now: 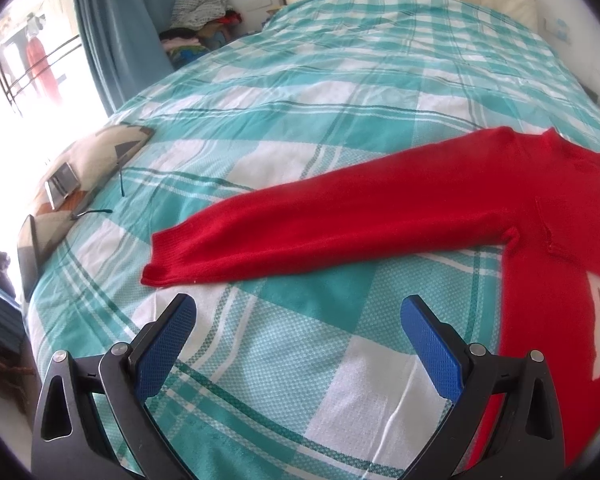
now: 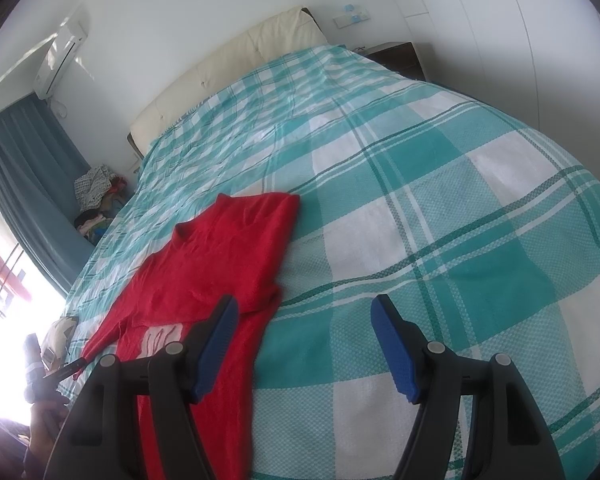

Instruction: Fold small clothes

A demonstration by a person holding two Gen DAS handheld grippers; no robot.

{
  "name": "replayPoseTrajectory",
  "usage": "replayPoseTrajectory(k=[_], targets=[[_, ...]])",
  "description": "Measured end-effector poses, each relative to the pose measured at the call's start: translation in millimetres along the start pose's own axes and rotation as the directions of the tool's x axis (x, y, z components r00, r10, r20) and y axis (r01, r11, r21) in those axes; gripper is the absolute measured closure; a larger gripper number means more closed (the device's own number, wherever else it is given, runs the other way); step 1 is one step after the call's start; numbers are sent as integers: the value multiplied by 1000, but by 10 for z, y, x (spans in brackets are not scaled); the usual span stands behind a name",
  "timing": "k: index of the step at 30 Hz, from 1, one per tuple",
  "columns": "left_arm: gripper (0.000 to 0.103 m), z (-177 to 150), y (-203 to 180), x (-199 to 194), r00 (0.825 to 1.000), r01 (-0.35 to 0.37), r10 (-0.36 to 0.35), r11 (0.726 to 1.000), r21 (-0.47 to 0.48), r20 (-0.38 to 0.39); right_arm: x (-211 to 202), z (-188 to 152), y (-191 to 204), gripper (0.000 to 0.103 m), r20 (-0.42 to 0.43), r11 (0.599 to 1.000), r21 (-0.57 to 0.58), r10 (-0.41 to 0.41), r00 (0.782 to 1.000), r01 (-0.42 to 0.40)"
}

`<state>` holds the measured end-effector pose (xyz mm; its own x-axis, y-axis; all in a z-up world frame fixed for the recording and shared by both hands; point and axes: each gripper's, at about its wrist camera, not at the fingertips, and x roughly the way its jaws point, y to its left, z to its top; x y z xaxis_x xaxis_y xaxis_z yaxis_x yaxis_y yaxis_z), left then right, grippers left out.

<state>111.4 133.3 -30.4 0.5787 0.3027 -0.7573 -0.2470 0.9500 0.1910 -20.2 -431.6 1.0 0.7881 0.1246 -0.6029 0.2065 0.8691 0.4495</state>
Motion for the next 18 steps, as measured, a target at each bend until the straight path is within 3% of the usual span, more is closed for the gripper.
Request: replayPoseTrajectory(k=[13,15,17,18], targets=[[1,9,12,8,1000,10,-10,1000,-7,-8,1,3,3,35,1,1000,-1,1,1000,-1],[1,96,152,64,992,113,-116,991,-67,-41,-1,3,0,35,1,1000,0,1,1000,-1],[1,207,465,191,952,273,-295,939,-209,-78,-4,3,-2,35,4,1000,3,2,1000,-2],[1,244,677,263,934,310,-347,905,-293,-83,-8,4,-7,35,5,1000,5,2,1000,-2]])
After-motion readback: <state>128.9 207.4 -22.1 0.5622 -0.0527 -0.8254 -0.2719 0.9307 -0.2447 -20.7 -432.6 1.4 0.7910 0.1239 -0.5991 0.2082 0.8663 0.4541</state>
